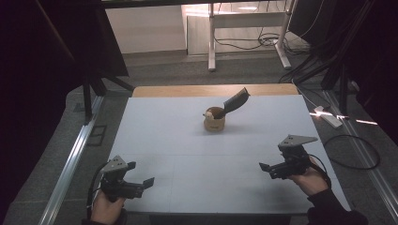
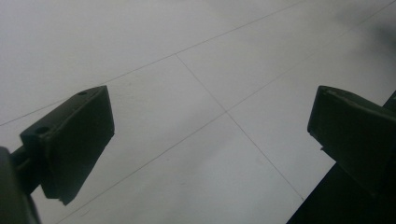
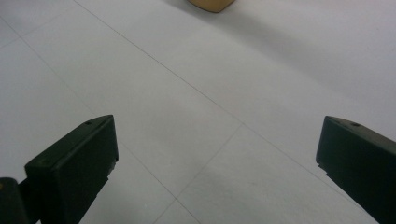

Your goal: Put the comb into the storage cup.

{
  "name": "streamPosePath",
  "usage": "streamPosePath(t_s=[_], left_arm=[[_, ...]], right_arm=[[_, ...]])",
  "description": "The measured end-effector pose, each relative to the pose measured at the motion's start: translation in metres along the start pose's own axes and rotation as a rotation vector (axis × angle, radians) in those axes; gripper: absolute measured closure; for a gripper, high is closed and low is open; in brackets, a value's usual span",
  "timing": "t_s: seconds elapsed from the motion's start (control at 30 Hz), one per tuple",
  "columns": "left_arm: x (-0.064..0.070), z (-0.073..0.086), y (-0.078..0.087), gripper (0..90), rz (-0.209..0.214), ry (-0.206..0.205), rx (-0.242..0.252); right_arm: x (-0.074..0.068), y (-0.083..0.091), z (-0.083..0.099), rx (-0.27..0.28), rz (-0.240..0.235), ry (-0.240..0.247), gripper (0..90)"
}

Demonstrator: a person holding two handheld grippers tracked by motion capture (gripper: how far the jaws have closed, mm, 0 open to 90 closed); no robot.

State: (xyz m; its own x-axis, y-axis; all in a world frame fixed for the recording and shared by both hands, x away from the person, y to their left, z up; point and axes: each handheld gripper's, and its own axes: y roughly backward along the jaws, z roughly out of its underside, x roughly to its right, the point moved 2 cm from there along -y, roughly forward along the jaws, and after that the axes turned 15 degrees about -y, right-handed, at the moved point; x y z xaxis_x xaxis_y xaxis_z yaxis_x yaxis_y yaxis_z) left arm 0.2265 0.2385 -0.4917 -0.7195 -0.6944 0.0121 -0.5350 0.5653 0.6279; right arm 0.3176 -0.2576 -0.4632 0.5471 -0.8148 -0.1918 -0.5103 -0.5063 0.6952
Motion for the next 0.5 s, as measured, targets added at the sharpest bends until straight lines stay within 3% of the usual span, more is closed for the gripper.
streamPosePath(t_s=[0.5], left_arm=[[0.000, 0.000, 0.000, 1.1, 0.003, 0.006, 0.002]], right_arm=[[0.012, 0.013, 0.015, 0.003, 0.021, -0.046, 0.0]])
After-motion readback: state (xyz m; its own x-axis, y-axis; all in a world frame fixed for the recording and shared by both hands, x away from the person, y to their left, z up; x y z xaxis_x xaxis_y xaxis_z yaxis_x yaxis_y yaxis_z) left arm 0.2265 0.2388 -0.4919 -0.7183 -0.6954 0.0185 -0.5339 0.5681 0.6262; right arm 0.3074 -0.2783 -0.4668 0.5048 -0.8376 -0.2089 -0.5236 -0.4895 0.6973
